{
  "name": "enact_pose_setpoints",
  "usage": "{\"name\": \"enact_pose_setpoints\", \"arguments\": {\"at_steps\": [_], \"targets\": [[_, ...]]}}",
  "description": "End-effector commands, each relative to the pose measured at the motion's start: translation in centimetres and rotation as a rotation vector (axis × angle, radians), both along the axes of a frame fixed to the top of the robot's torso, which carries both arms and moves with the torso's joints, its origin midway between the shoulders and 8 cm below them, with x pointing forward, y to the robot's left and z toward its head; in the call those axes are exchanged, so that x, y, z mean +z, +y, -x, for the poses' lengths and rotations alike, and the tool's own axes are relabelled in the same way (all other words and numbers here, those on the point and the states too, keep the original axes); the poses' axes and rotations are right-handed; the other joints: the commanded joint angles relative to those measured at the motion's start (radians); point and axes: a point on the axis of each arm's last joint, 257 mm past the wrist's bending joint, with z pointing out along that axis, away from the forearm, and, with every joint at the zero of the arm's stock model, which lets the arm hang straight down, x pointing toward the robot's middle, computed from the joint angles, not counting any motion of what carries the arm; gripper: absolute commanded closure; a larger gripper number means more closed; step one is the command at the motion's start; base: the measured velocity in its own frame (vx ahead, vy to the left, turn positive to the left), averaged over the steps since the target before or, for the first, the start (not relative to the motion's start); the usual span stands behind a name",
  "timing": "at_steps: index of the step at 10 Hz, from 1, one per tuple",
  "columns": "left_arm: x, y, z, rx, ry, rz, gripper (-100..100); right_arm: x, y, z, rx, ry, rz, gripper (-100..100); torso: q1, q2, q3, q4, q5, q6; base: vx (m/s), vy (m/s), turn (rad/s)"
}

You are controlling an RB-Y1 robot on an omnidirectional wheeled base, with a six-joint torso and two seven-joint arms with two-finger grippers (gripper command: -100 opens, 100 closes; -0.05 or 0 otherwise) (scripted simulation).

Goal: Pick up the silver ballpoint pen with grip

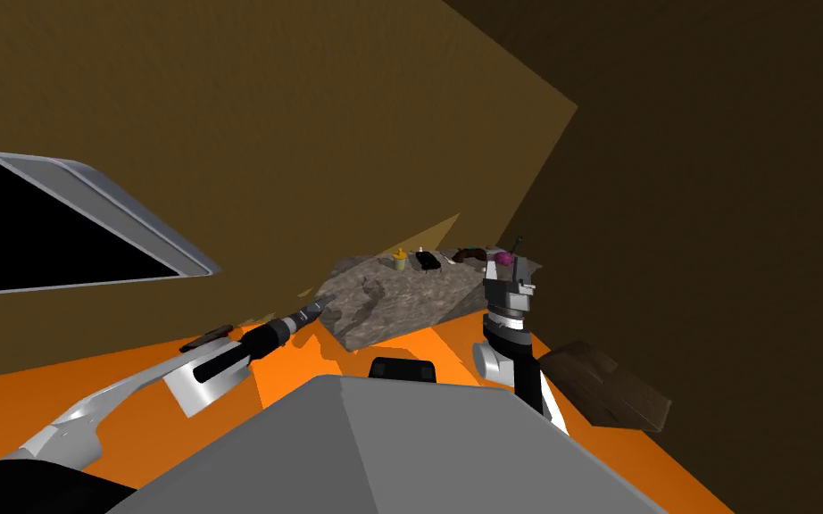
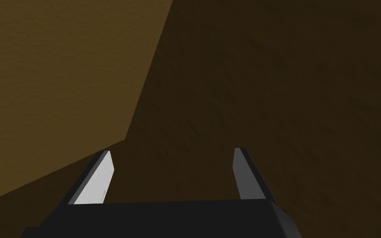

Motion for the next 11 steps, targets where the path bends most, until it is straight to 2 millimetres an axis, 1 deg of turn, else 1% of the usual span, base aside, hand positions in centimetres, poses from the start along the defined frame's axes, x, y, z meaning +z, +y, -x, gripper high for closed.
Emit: {"name": "enact_pose_setpoints", "arguments": {"at_steps": [1,2,3,4,5,6,7,8,9,10,11], "targets": [[-0.5,0.9,0.2,-0.004,0.033,-0.028,-100,0.0,0.0,0.0,0.0,0.0,0.0,0,0.0,0.0,0.0,0.0,0.0,0.0,0.019,-0.013,-0.126],[-1.6,2.2,1.0,0.018,0.081,-0.04,-100,0.0,0.0,0.0,0.0,0.0,0.0,0,0.0,0.0,0.0,0.0,0.0,-0.001,0.029,-0.023,-0.193],[-1.4,2.4,0.9,0.005,0.086,-0.058,-100,0.0,0.0,0.0,0.0,0.0,0.0,0,0.0,0.0,0.0,0.0,0.0,0.0,0.024,-0.019,-0.124],[-2.3,3.8,1.6,0.023,0.134,-0.077,-100,0.0,0.0,0.0,0.0,0.0,0.0,0,0.0,0.0,0.0,0.0,0.0,-0.001,0.028,-0.03,-0.203],[-2.2,4.0,1.5,0.015,0.137,-0.089,-100,0.0,0.0,0.0,0.0,0.0,0.0,0,-0.001,-0.001,0.0,0.0,0.0,0.0,0.023,-0.02,-0.115],[-3.0,5.4,2.4,0.033,0.184,-0.108,-100,0.0,0.0,0.0,0.0,0.0,0.0,0,-0.001,0.0,0.0,0.0,0.0,-0.001,0.037,-0.03,-0.18],[-2.9,5.5,2.3,0.026,0.186,-0.119,-100,0.0,0.0,0.0,0.0,0.0,0.0,0,-0.001,-0.001,0.0,0.0,0.0,0.0,0.035,-0.019,-0.106],[-3.6,6.9,3.2,0.043,0.232,-0.141,-100,0.0,0.0,0.0,0.0,0.0,0.0,0,-0.001,-0.001,0.0,0.0,0.0,-0.001,0.039,-0.032,-0.216],[-3.5,7.0,3.1,0.037,0.234,-0.15,-100,0.0,0.0,0.0,0.0,0.0,0.0,0,-0.001,-0.001,-0.001,0.0,0.0,0.0,0.034,-0.024,-0.112],[-4.1,8.5,4.0,0.052,0.278,-0.174,-100,0.0,0.0,0.0,0.0,0.0,0.0,0,-0.001,-0.001,0.0,0.0,0.0,-0.001,0.045,-0.022,-0.165],[-4.0,8.6,3.9,0.048,0.279,-0.18,-100,0.0,0.0,0.0,0.0,0.0,0.0,0,-0.001,-0.001,-0.001,0.0,0.0,-0.001,0.044,-0.018,-0.107]]}}
